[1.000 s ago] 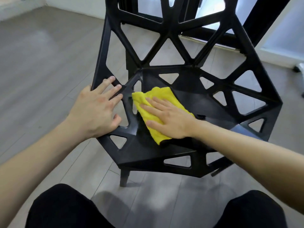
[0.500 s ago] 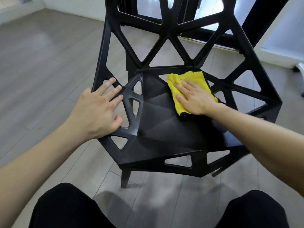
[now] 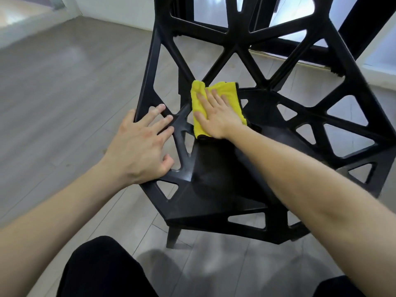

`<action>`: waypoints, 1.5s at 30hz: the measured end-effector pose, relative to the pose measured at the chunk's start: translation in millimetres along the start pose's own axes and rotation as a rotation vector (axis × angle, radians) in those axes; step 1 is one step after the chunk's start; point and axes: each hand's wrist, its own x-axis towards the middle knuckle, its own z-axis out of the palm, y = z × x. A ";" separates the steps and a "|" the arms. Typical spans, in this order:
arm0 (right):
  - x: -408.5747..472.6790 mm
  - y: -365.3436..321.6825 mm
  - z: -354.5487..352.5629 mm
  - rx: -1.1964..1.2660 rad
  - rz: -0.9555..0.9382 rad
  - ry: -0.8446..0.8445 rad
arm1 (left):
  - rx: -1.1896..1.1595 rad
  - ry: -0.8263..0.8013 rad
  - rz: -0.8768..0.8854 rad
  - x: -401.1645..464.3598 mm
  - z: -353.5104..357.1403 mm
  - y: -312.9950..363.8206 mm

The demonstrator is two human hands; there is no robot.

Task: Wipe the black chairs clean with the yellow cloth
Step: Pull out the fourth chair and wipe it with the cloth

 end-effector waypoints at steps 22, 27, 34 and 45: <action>-98.7 -30.0 6.8 0.238 -0.301 -0.038 | -0.460 0.385 -0.058 -8.3 3.6 4.4; -11.4 -23.4 8.9 0.207 -0.003 0.069 | -0.542 0.361 -0.226 -11.9 2.9 10.1; -84.9 -40.8 9.7 0.356 -0.311 -0.033 | -0.707 0.288 -0.349 -11.4 14.4 11.7; -95.2 -29.2 -7.7 0.466 -0.373 -0.144 | -0.845 0.338 -0.380 -12.1 15.1 12.9</action>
